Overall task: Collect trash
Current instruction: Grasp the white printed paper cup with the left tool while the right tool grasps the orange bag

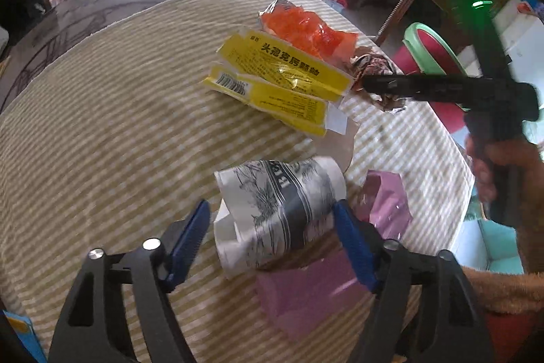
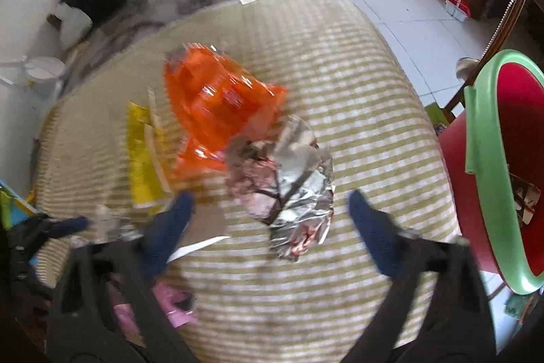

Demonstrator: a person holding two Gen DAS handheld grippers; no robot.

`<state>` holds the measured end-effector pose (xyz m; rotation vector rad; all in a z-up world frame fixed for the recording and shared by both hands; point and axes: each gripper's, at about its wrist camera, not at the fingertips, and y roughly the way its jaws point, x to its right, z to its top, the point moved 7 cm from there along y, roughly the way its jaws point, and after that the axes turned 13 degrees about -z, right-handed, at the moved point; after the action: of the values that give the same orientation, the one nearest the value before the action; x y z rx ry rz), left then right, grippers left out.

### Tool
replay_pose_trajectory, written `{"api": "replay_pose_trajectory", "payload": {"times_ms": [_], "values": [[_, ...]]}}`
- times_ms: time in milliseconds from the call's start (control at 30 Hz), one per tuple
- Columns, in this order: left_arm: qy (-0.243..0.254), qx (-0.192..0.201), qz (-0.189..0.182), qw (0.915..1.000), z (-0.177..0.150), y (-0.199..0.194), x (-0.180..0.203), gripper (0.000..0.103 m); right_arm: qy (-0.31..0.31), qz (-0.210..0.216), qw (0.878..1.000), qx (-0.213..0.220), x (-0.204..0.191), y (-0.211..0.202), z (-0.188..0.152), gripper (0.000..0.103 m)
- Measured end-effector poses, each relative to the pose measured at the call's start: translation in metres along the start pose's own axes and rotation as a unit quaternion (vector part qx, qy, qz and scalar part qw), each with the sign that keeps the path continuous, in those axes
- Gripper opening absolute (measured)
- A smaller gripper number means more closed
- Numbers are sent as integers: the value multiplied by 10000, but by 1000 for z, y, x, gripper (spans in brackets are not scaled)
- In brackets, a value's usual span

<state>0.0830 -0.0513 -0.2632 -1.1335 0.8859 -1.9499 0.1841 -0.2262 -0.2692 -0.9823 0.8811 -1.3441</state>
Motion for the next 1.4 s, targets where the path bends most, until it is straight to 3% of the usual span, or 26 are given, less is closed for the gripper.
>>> {"api": "replay_pose_trajectory", "payload": {"times_ms": [100,233,367,533,600,633,667,700,833,933,1000,1100,1233,1400], "values": [[41,26,3,10000,0,-8,-4,76,288,102,9994,156,12,-8,0,47],[116,36,-41,9999,0,-15,-7,76,723,64,9952,662,47,-46,6,47],[418,-155,-39,9990,-3,-10,-3,80,1270,-353,9856,1056,108,-78,13,47],[664,-465,-21,9967,-8,6,1,80,1900,-923,9722,1007,183,-84,9,47],[627,-481,-35,9969,-7,10,1,80,2010,-1140,9685,926,201,-81,4,56],[616,-480,-46,9969,-6,13,2,80,2048,-1188,9679,845,207,-78,2,64],[625,-486,-37,9969,-4,15,3,80,2092,-1199,9674,770,210,-75,0,82],[642,-498,-19,9967,-3,18,4,80,2176,-1218,9657,729,213,-73,-2,86],[738,-553,100,9957,1,30,8,78,2012,-1088,9702,798,188,-76,0,86],[676,-371,43,9970,5,28,11,69,1513,-828,9814,845,146,-71,14,91],[559,-226,23,9982,8,21,9,58,1130,-677,9874,876,117,-71,21,93],[231,103,175,9995,12,4,-2,52,573,-344,9942,843,71,-66,33,94],[-251,556,268,9978,15,-20,-19,50,-91,-54,9971,759,12,-49,53,98],[-613,954,454,9925,14,-51,-35,50,-700,-107,9956,620,-39,-18,78,98]]}}
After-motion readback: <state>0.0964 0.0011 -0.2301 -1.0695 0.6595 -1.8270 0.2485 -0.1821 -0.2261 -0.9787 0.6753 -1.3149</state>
